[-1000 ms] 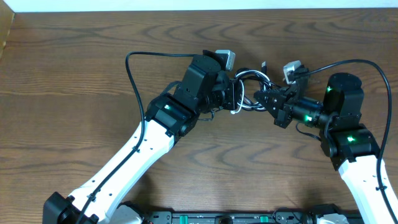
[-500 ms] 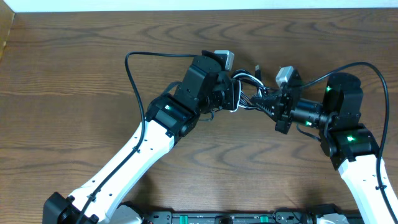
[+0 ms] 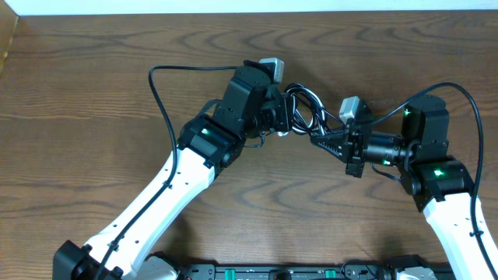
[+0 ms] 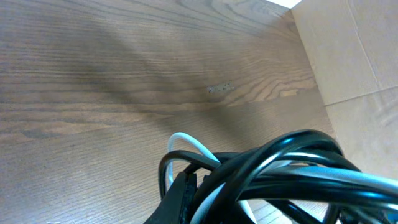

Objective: Untangle cables

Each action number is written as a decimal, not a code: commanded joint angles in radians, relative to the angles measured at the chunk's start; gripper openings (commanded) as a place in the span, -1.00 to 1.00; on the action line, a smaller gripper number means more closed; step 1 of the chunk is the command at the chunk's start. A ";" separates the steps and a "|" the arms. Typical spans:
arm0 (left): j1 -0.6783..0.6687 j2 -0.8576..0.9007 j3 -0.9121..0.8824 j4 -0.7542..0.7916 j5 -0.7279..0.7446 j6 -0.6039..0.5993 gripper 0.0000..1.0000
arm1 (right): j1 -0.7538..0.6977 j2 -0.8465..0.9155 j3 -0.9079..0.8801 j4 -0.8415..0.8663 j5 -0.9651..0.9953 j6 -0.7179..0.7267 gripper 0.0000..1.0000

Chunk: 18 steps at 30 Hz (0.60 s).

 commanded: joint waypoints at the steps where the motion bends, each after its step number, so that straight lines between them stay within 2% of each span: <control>1: 0.032 -0.004 0.017 0.010 -0.043 -0.027 -0.85 | 0.000 -0.002 0.006 -0.012 -0.089 -0.062 -0.98; 10: 0.032 -0.004 0.017 0.010 -0.070 -0.079 -0.85 | 0.000 -0.002 0.006 -0.022 -0.132 -0.098 -0.98; 18: 0.032 -0.004 0.017 0.061 -0.105 -0.196 -0.85 | 0.000 -0.002 0.006 -0.071 -0.127 -0.098 -0.98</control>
